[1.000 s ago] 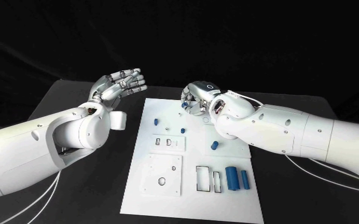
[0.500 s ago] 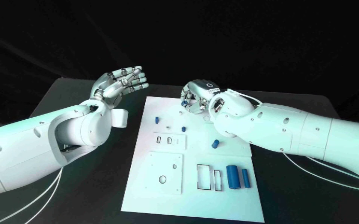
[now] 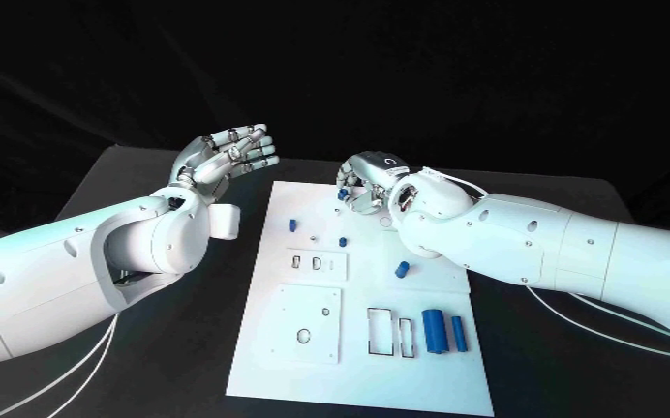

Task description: Assemble the parts on the task board

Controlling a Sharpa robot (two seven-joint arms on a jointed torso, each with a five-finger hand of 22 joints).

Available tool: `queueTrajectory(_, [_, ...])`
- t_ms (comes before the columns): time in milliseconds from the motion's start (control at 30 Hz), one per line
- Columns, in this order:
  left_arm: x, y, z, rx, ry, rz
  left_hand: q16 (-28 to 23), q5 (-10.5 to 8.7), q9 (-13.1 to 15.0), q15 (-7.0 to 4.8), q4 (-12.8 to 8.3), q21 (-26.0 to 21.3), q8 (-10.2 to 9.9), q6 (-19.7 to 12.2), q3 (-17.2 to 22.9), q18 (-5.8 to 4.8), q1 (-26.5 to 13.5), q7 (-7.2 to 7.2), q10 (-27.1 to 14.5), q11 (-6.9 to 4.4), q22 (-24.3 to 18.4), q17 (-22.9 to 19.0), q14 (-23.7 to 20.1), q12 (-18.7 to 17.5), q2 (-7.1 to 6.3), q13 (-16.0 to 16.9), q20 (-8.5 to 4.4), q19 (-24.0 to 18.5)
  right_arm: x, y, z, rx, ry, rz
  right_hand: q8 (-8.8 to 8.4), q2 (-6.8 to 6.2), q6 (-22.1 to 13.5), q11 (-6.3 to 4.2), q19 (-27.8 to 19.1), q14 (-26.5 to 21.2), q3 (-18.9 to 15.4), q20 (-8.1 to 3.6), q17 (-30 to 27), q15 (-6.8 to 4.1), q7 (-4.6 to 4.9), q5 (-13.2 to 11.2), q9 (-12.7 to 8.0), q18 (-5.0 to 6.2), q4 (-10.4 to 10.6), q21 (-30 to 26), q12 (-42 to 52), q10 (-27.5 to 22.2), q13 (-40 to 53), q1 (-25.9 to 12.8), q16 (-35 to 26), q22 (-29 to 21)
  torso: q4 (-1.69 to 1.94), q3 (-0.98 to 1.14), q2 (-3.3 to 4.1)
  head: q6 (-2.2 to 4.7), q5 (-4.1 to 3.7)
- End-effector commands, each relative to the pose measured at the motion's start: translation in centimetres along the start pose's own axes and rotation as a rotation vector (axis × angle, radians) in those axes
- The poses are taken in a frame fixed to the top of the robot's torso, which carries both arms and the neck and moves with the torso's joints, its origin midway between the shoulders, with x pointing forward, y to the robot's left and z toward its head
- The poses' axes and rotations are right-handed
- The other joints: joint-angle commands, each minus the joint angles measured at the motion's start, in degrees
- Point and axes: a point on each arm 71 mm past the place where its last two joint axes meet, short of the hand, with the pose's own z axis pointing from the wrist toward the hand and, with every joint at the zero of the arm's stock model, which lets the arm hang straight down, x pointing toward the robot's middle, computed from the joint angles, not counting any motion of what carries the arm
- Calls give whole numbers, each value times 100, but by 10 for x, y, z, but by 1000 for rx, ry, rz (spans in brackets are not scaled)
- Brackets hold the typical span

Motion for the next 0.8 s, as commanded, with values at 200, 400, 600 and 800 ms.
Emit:
queueTrajectory(200, [0, -2, 0, 9, 11, -9, -30, 16, -9, 2, 5, -29, -19, -49, 40, -36, -59, 527, -29, 4, -6, 9, -37, -19, -10, -4, -9, -48, -1, 1, -4, -16, 1, 4, -84, -278, -124, 70, -116, -49, -151, 73, -258, 74, 19, -49, 14, 132, -16, -186, -105, -286, -115, -71, -148, 182, -6, 6, 3, -5, 13])
queueTrajectory(400, [-1, -2, 0, 9, 9, -7, -32, 16, -9, 3, 3, -34, -19, -48, 45, -38, -61, 529, -29, 5, -9, 10, -37, -19, -9, -4, -9, -55, -7, -6, -17, -12, -24, 20, -67, -238, -79, 55, -98, -44, -164, 76, -263, 67, 5, -42, 41, 128, -9, -181, -48, -244, -112, -38, -151, 203, -19, 7, -8, 10, 11])
queueTrajectory(600, [-5, -2, 0, 9, -1, -4, -32, 16, -9, 3, 3, -34, -19, -48, 45, -38, -61, 529, -29, 5, -9, 10, -37, -19, -9, -4, -9, -55, -22, -24, -41, 42, -11, 50, -93, -237, -80, 21, -30, -9, -239, 56, -198, 40, -15, -43, 69, 105, 67, -133, 70, -121, -111, -97, -107, 300, -71, 17, -46, 27, 13])
queueTrajectory(800, [-6, -3, -1, 9, -3, -3, -34, 16, -8, 3, 0, -38, -18, -46, 50, -39, -64, 529, -29, 5, -11, 11, -37, -19, -10, -3, -9, -61, -37, -55, -66, 132, 13, 106, -245, -362, -238, -34, 44, 28, -442, 17, -111, -3, -4, -42, 75, 79, 162, -78, 302, 237, -79, -158, -40, 414, -116, 33, -90, 43, -18])
